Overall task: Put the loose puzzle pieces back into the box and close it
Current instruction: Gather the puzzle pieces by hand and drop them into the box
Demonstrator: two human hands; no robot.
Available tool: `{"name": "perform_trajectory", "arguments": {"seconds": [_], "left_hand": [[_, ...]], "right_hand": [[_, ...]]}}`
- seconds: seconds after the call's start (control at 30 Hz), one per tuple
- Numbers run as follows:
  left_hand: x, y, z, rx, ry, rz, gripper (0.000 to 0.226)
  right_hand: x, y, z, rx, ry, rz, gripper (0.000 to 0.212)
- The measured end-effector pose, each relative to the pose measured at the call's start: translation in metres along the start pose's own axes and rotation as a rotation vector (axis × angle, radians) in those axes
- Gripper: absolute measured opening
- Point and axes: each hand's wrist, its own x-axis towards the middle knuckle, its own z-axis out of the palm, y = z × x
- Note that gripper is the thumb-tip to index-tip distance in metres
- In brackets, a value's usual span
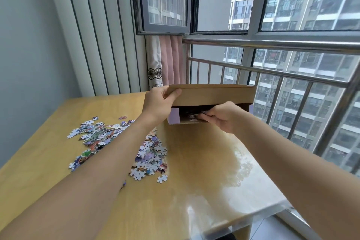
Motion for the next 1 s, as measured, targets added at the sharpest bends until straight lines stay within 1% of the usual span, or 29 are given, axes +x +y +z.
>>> {"name": "perform_trajectory", "arguments": {"seconds": [0.07,0.2,0.27,0.4,0.43,0.5,0.57,0.6,0.63,0.67,0.7,0.73,0.77,0.8,0.83,0.9,1.0], "left_hand": [[0.002,0.004,0.0,-0.041,-0.006,-0.017,0.011],[0.006,0.01,0.001,-0.13,-0.009,-0.049,0.011],[0.008,0.012,0.001,-0.136,0.0,-0.054,0.008],[0.011,0.016,-0.003,-0.156,0.022,-0.063,0.013],[0.011,0.017,-0.003,-0.169,0.03,-0.063,0.015],[0.012,0.018,-0.005,-0.208,0.04,-0.066,0.016],[0.014,0.018,-0.006,-0.253,0.036,-0.076,0.015],[0.015,0.019,-0.006,-0.281,0.035,-0.082,0.015],[0.015,0.021,-0.006,-0.317,0.039,-0.087,0.015],[0.016,0.024,-0.006,-0.356,0.056,-0.09,0.016],[0.017,0.026,-0.007,-0.392,0.091,-0.095,0.019],[0.02,0.03,-0.009,-0.418,0.137,-0.097,0.021],[0.023,0.034,-0.011,-0.424,0.177,-0.091,0.022],[0.026,0.039,-0.014,-0.403,0.195,-0.074,0.02],[0.029,0.043,-0.016,-0.363,0.189,-0.049,0.016],[0.032,0.044,-0.018,-0.268,0.144,-0.03,0.011],[0.026,0.033,-0.017,-0.211,0.081,-0.065,0.016]], "right_hand": [[0.0,-0.006,-0.006,-0.07,0.012,-0.016,0.022],[0.002,-0.021,-0.019,-0.141,-0.033,-0.073,0.032],[0.006,-0.024,-0.027,-0.275,-0.037,-0.11,0.032],[0.01,-0.024,-0.035,-0.384,-0.131,-0.191,0.03],[0.009,-0.023,-0.037,-0.451,-0.134,-0.262,0.029],[0.002,-0.021,-0.042,-0.68,-0.141,-0.497,0.037],[-0.003,-0.016,-0.042,-1.094,-0.146,-0.754,0.052],[-0.005,-0.011,-0.041,-1.291,-0.123,-0.865,0.052],[-0.004,-0.008,-0.039,-1.417,-0.058,-0.983,0.043],[-0.005,-0.008,-0.036,-1.473,0.036,-1.108,0.029],[-0.004,-0.009,-0.034,-1.464,0.122,-1.234,0.017],[-0.003,-0.011,-0.031,-1.407,0.195,-1.342,0.012],[-0.002,-0.014,-0.029,-1.317,0.245,-1.42,0.01],[-0.001,-0.018,-0.027,-1.258,0.285,-1.451,0.009],[0.0,-0.02,-0.024,-1.264,0.291,-1.433,0.01],[0.002,-0.017,-0.02,-1.375,0.26,-1.352,0.015],[0.001,-0.014,-0.025,-1.354,0.267,-1.337,0.015]]}}
